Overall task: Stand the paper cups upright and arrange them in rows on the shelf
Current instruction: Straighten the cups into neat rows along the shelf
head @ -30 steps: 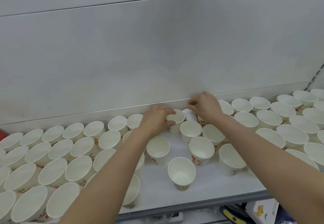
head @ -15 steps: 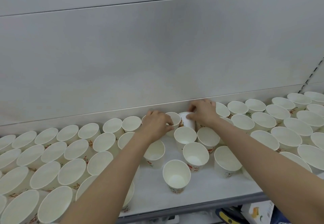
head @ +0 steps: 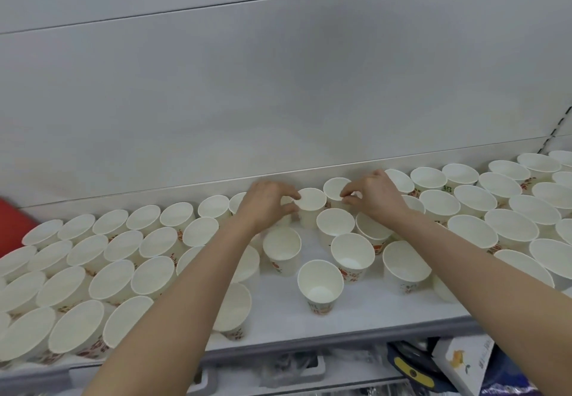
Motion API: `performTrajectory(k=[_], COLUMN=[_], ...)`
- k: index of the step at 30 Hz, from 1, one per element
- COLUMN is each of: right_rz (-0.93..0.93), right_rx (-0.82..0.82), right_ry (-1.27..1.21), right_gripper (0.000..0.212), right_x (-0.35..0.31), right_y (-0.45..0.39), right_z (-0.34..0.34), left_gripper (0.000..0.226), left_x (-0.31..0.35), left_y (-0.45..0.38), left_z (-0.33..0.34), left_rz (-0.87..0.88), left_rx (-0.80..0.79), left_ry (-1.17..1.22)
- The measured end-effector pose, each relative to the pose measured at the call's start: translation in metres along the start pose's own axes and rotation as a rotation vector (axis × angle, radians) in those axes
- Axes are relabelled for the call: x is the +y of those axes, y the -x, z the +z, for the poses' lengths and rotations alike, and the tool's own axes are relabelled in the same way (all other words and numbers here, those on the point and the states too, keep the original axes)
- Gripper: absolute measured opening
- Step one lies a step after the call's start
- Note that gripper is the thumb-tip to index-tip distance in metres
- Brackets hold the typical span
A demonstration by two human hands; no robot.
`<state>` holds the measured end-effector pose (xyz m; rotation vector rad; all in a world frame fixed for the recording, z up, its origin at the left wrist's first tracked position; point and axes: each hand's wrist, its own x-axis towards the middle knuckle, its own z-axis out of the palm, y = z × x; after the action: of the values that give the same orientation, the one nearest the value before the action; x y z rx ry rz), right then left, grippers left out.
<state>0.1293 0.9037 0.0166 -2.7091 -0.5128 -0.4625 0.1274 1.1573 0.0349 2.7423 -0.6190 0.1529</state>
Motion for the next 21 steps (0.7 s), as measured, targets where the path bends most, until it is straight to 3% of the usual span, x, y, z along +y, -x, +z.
performTrajectory(k=[4,10,15,21], right_rz=[-0.066,-0.032,0.036,0.037], right_rx=[0.115,-0.126,-0.175,-0.237], right_ry=[-0.124,-0.083,-0.046,-0.126], right_gripper=[0.004,0.014,0.013,0.012], right_x=[-0.017,-0.047,-0.064,-0.077], right_y=[0.014,0.039,0.045,0.053], right_z=[-0.015,-0.016,-0.011,-0.001], left_gripper=[0.014,0.024,0.008,0.005], left_x=[-0.012,0.001,0.014,0.019], left_y=[0.036,0.090,0.090,0.086], left_z=[-0.032,-0.042,-0.026,-0.015], left_rz=[-0.145,-0.119,-0.088,-0.063], left_rx=[0.047,-0.234,-0.126,-0.099], left_ry=[0.132,0.140,-0.024,-0.096])
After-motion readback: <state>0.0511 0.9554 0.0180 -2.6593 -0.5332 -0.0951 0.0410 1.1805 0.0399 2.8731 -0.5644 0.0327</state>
